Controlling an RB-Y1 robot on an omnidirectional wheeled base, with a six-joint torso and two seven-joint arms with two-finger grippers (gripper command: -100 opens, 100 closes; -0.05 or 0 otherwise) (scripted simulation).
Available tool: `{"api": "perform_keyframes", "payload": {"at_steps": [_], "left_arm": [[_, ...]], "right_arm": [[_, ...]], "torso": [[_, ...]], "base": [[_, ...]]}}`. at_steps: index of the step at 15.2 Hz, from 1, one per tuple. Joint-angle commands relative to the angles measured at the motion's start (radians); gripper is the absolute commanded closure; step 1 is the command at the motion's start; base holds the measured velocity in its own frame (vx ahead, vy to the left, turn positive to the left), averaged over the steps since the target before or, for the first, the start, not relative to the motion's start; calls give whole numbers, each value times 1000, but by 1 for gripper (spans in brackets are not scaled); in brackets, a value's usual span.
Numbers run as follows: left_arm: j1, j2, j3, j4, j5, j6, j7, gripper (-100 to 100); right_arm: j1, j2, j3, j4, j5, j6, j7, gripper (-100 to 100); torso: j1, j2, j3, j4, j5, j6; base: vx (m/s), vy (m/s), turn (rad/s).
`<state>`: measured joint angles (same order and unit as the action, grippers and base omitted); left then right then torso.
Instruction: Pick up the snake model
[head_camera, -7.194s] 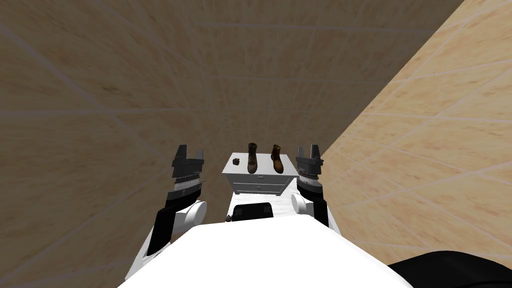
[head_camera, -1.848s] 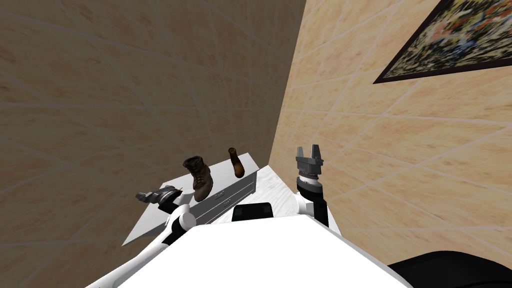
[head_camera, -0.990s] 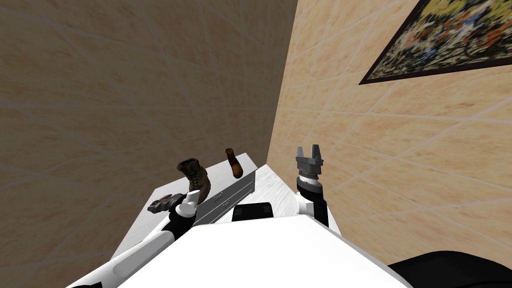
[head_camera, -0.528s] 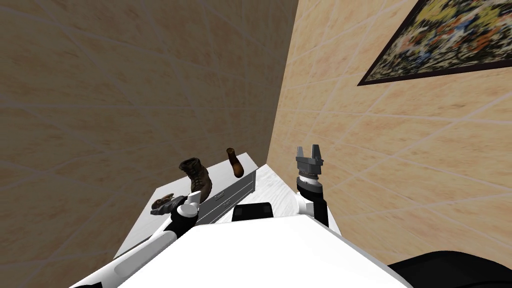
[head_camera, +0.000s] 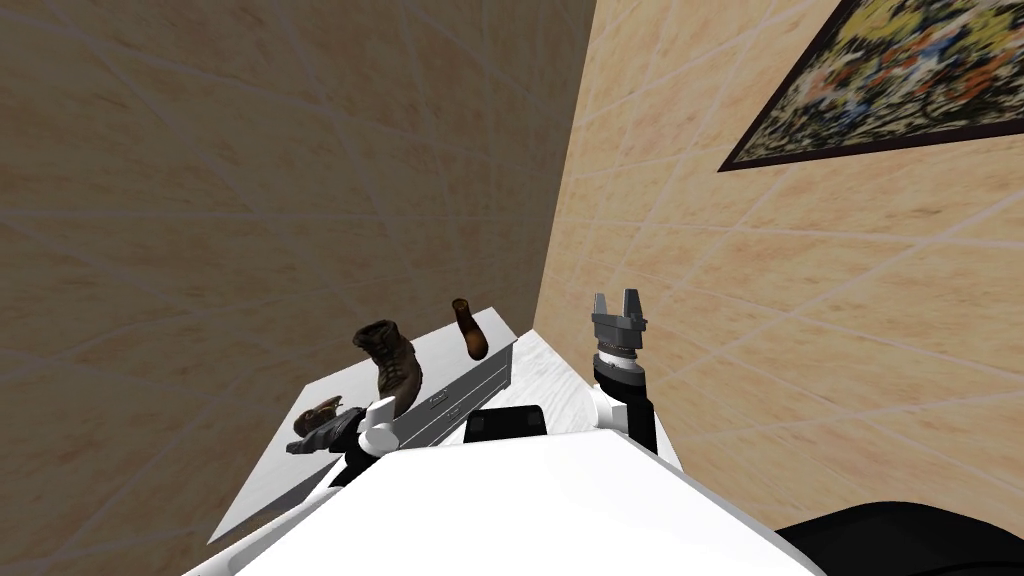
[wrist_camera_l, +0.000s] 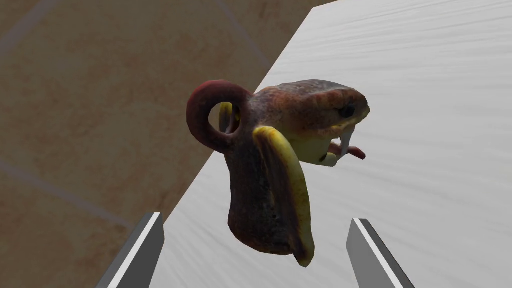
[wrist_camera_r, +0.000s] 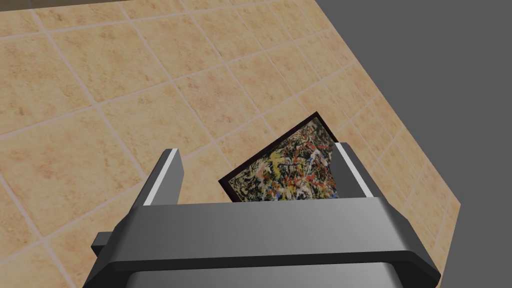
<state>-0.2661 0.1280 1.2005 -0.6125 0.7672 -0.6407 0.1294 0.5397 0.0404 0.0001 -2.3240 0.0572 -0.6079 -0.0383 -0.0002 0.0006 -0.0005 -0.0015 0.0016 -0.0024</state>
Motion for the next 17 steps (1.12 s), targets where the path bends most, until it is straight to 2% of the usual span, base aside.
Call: {"api": "perform_keyframes", "payload": {"at_steps": [1, 2, 4, 11, 15, 17], "left_arm": [[13, -19, 2, -50, 10, 14, -13, -100], [43, -45, -2, -84, 29, 38, -23, -100], [43, -45, -2, -111, 29, 38, -23, -100], [43, -45, -2, -111, 29, 38, -23, -100], [83, -93, 1, -194, 56, 54, -40, -100], [83, -93, 1, -194, 56, 54, -40, -100]], "right_arm": [[0, 0, 0, 0, 0, 0, 0, 0], [0, 0, 0, 0, 0, 0, 0, 0], [0, 0, 0, 0, 0, 0, 0, 0], [0, 0, 0, 0, 0, 0, 0, 0], [0, 0, 0, 0, 0, 0, 0, 0], [0, 0, 0, 0, 0, 0, 0, 0]], "torso": [[0, 0, 0, 0, 0, 0], [0, 1, 0, 0, 1, 0], [1, 2, 1, 0, 1, -1], [2, 2, 1, 0, 1, -1], [4, 4, 2, 0, 2, -1], [4, 5, 2, 0, 2, -1]], "base": [[2, -4, 11], [0, 0, 0], [1, -2, 5], [-1, 1, -4], [-26, 30, -90], [-24, 30, -87]]}}
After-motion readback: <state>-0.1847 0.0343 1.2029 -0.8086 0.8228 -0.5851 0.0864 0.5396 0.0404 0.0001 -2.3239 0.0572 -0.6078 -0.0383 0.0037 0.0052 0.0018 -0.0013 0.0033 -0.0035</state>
